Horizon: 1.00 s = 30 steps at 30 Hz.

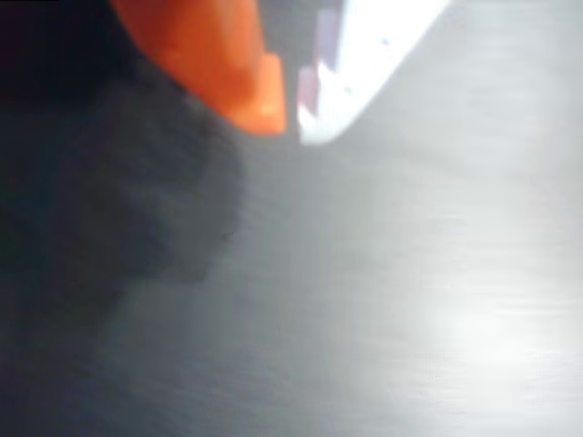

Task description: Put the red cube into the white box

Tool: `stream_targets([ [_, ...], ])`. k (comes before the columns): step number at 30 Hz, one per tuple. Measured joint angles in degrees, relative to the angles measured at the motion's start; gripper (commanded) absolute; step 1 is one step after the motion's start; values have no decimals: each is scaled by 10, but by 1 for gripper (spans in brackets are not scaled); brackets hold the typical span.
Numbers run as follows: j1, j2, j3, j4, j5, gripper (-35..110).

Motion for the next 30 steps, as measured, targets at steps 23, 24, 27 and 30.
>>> stream_targets([
  [23, -111, 192, 194, 0, 6, 0],
  [24, -107, 207, 204, 2, 7, 0],
  [27, -99, 249, 236, 5, 6, 0],
  [30, -96, 281, 267, 6, 6, 0],
])
